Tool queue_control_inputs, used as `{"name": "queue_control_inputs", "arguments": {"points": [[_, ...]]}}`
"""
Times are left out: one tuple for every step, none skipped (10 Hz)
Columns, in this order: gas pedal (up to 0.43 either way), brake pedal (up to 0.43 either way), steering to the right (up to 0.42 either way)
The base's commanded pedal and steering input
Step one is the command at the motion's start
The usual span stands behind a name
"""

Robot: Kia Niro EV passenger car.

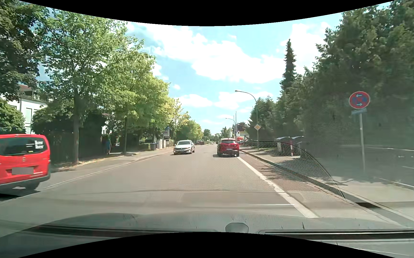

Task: Follow the waypoints while adhering to traffic rules and regulations

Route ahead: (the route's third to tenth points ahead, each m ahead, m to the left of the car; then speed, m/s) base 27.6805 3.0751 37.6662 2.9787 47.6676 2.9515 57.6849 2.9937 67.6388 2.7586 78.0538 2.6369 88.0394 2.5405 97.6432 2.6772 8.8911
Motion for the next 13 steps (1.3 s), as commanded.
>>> {"name": "queue_control_inputs", "arguments": {"points": [[0.287,0.006,-0.004],[0.287,0.006,-0.004],[0.287,0.006,-0.004],[0.280,0.006,-0.004],[0.268,0.006,-0.003],[0.268,0.006,-0.003],[0.260,0.006,-0.003],[0.248,0.006,-0.003],[0.228,0.006,-0.003],[0.228,0.006,-0.003],[0.228,0.006,-0.003],[0.209,0.006,-0.003],[0.197,0.006,-0.002]]}}
